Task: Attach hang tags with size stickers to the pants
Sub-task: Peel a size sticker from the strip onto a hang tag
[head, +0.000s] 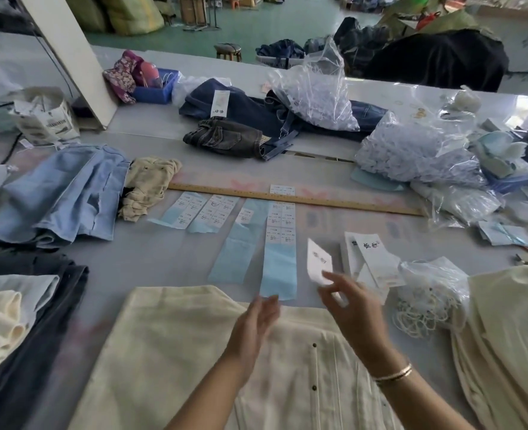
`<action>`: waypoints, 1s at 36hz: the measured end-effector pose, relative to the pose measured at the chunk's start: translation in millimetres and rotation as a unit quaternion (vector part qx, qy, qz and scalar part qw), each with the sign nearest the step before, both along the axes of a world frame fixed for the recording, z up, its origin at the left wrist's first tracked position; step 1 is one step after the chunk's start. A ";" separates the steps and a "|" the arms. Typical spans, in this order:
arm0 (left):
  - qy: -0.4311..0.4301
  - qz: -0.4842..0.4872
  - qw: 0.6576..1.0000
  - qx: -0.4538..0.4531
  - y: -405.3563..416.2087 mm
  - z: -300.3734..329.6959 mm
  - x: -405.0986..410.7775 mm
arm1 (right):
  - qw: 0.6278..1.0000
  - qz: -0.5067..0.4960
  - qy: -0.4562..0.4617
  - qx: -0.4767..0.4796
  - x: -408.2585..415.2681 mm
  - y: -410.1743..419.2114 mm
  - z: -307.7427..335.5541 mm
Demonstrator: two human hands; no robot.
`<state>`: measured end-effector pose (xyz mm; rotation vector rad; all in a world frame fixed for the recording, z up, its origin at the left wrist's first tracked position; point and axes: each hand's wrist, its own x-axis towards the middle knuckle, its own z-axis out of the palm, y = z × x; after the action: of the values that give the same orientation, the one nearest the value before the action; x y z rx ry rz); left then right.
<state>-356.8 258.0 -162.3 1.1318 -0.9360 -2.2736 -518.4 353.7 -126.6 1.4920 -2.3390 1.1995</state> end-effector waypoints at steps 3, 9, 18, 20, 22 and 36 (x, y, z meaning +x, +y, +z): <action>0.074 -0.040 0.989 0.121 -18.6 11.7 -14.1 | 0.979 0.160 0.116 0.058 45.6 -7.4 -14.4; -0.136 -0.035 0.989 -0.049 -56.8 -10.8 -10.3 | 0.931 0.325 0.080 0.148 56.5 -27.0 -32.0; -0.335 -0.229 0.824 -0.395 -135.1 -30.0 -5.7 | 0.961 0.108 -0.070 0.247 -29.0 -145.6 -39.7; -0.338 -0.298 0.764 -0.461 -144.7 -31.7 -12.4 | 0.945 0.090 -0.049 0.311 -50.3 -165.3 -50.1; -0.318 -0.368 0.695 -0.529 -150.6 -32.2 -23.2 | 0.922 0.086 -0.022 0.378 -67.2 -177.8 -62.5; -0.369 -0.518 0.488 -0.598 -146.7 -62.4 -81.4 | 0.912 0.053 0.076 0.399 -75.8 -189.3 -110.3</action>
<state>-438.1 111.2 -224.7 0.7162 -3.4237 -0.5774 -594.2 164.4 -236.9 1.8341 -2.8029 0.0647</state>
